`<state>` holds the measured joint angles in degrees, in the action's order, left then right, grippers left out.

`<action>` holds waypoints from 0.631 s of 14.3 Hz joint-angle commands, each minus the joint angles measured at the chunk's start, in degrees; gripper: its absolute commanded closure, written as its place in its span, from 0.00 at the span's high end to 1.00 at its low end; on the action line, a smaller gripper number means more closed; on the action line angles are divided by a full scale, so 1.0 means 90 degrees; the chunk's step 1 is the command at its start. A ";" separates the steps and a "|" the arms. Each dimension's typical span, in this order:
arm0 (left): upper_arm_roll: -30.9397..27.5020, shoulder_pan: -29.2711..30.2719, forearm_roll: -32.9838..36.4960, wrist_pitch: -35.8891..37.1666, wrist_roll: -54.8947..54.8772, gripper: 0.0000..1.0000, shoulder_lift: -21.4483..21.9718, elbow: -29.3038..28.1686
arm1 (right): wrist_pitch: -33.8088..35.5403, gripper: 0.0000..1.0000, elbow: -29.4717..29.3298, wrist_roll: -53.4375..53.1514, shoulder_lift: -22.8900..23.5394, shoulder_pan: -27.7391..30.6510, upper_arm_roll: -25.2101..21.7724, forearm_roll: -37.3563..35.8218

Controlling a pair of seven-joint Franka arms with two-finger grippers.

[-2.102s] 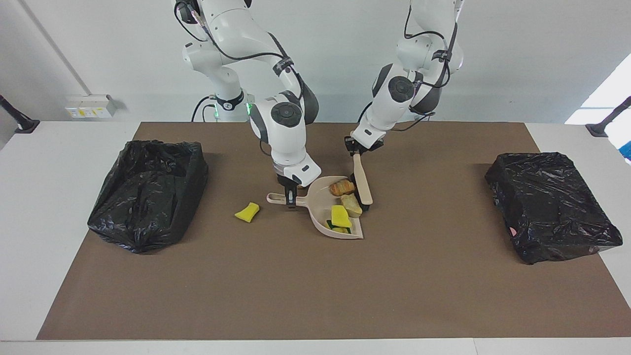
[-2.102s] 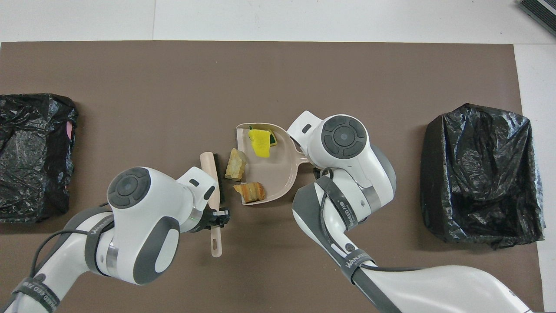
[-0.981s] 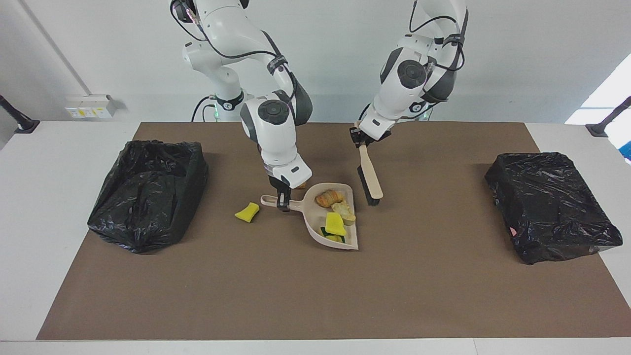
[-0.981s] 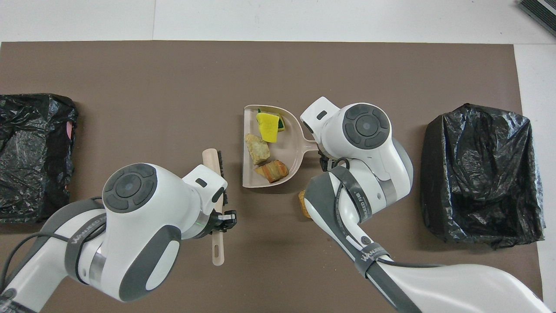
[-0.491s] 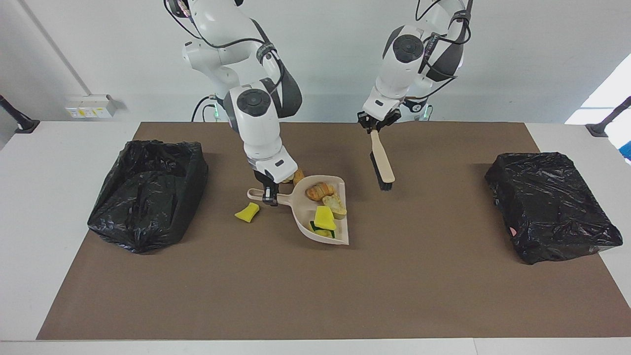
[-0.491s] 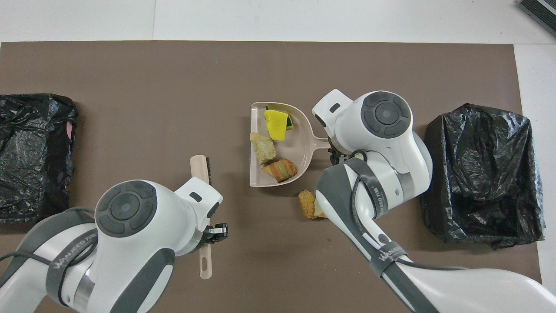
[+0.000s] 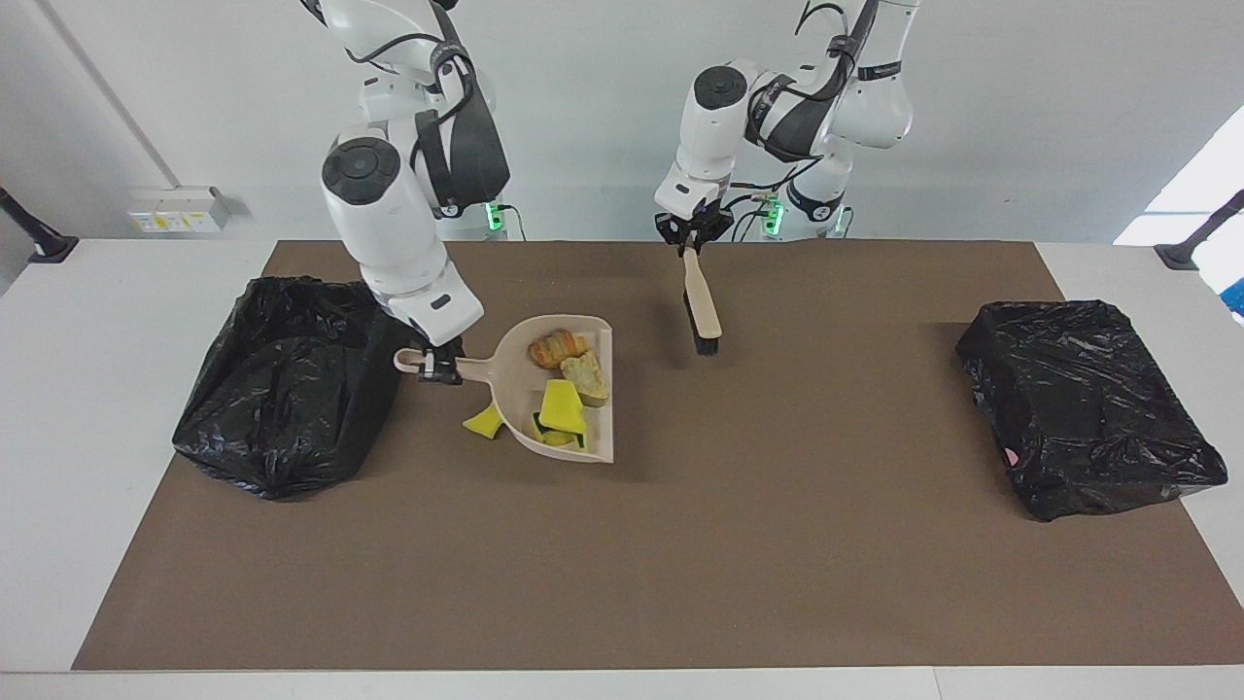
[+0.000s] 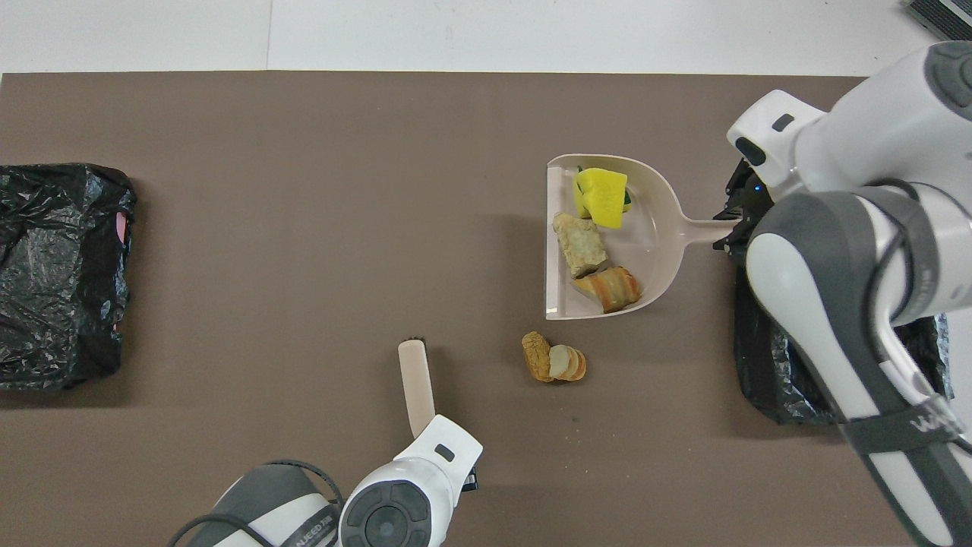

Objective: Sweep and dump trash in bin
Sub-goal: 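Carry the loaded dustpan with the right gripper to the nearby black bin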

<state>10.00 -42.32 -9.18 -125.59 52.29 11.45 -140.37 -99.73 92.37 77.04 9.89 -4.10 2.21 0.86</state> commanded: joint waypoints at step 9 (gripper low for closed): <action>-0.0096 -0.0239 0.0082 -0.0578 -0.0056 0.00 -0.0384 -0.0165 | 0.0467 0.00 0.0225 0.1927 -0.0513 0.2251 0.0008 -0.0661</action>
<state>9.94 -43.39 -9.18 -129.46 52.88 7.34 -140.64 -95.13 92.64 91.39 7.10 13.30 1.52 -2.73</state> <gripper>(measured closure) 0.731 0.683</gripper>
